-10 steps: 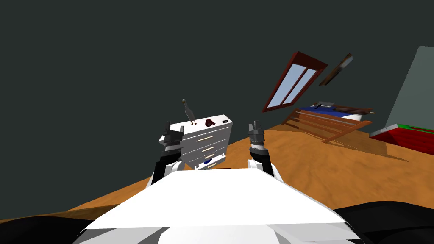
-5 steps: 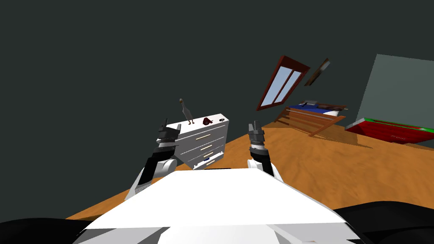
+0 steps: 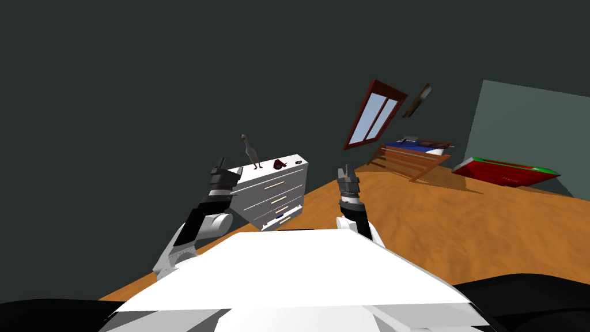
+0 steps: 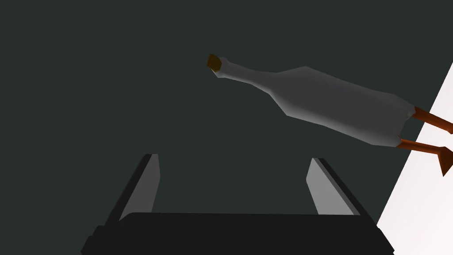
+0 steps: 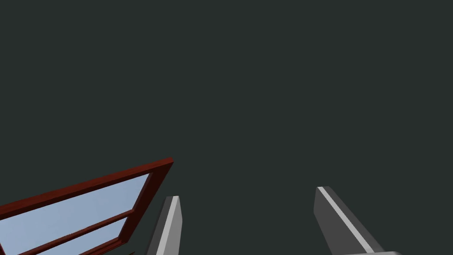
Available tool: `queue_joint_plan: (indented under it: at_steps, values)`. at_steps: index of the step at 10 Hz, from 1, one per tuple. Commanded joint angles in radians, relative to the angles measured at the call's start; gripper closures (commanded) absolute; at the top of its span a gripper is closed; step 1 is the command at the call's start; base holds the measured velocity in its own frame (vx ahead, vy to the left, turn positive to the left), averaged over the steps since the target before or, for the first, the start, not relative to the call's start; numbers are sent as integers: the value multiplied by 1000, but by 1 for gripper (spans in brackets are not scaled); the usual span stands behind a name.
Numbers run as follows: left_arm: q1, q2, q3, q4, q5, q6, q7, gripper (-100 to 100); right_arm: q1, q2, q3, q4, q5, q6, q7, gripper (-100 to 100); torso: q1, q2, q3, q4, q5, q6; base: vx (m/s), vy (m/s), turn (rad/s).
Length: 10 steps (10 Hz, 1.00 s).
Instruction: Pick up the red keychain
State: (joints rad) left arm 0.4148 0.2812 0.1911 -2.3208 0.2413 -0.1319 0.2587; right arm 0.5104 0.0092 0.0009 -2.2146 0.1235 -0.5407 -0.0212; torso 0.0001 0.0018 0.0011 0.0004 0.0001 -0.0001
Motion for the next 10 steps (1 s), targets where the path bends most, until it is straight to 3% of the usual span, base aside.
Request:
queue_joint_plan:
  at_steps: [1,2,3,4,5,6,7,9,10]
  values:
    - [-18,45,40,-2,30,50,25,-100,0,0,0,0,0,0,0,0,0,0,0,0,0,0,-34,-16,-116]
    - [-18,45,40,-2,30,58,25,-100,0,0,0,0,0,0,0,0,0,0,0,0,0,0,-27,-10,-61]
    - [-35,88,79,-5,59,97,49,-100,0,0,0,0,0,0,0,0,0,0,0,0,0,0,-30,-22,-124]
    - [-35,88,79,-5,59,112,49,-100,0,0,0,0,0,0,0,0,-1,0,0,0,0,0,-22,-17,-68]
    - [-51,132,119,-6,92,147,75,-100,0,0,0,0,0,0,0,0,-1,0,0,0,0,0,-22,-18,-117]
    - [-51,132,119,-6,92,170,75,-100,0,0,0,0,0,0,0,0,-1,0,0,0,0,0,-27,-17,-76]
    - [-67,175,159,-6,126,200,101,-100,0,0,0,0,0,0,0,0,-1,0,0,0,0,0,-29,-29,-109]
    - [-67,177,159,-6,126,232,101,-100,0,0,0,0,0,0,0,0,-1,0,0,0,0,0,-18,-20,-41]
    - [-83,223,199,-4,163,274,128,-100,0,0,0,0,0,0,0,0,-1,-1,-1,0,0,0,-7,-28,-141]
